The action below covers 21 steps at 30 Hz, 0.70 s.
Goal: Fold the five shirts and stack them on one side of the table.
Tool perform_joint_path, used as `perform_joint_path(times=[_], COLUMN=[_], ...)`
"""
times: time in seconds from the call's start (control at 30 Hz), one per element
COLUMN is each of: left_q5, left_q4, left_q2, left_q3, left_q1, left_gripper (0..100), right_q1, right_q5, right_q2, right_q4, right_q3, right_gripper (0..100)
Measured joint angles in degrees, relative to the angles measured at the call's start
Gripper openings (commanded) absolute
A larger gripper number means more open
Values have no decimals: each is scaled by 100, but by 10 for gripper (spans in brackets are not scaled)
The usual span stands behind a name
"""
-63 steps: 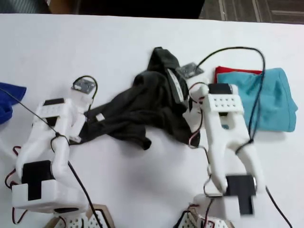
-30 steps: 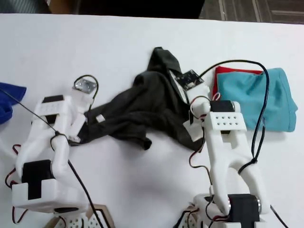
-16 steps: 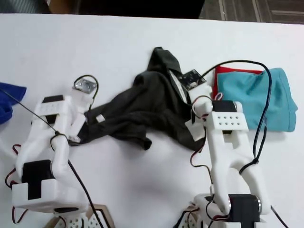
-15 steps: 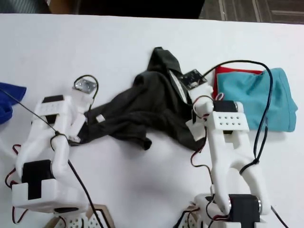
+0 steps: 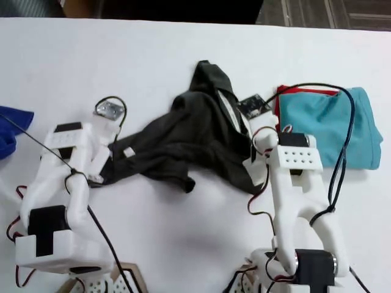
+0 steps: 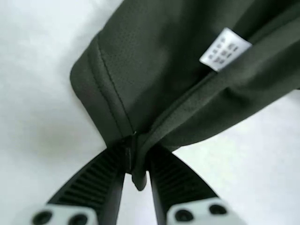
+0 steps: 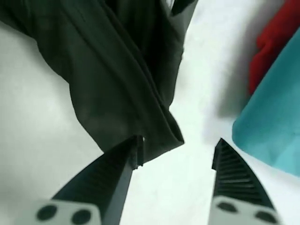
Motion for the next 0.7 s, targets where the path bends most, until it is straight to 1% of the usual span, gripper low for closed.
perform_joint_path(times=[0.13,0.2,0.27,0.37,0.47,0.7], left_q5=[0,0,0,0,0,0], left_q4=[0,0,0,0,0,0], left_q2=[0,0,0,0,0,0], left_q3=[0,0,0,0,0,0], left_q1=[0,0,0,0,0,0], left_gripper=[26,26,26,26,26,26], right_q1=[0,0,0,0,0,0], right_q5=[0,0,0,0,0,0], right_q2=[0,0,0,0,0,0], right_q4=[-79,-123,-237,-396,-448,-448], right_q3=[44,53,53,53,53,53], right_gripper=[243,221,149,12,44,50])
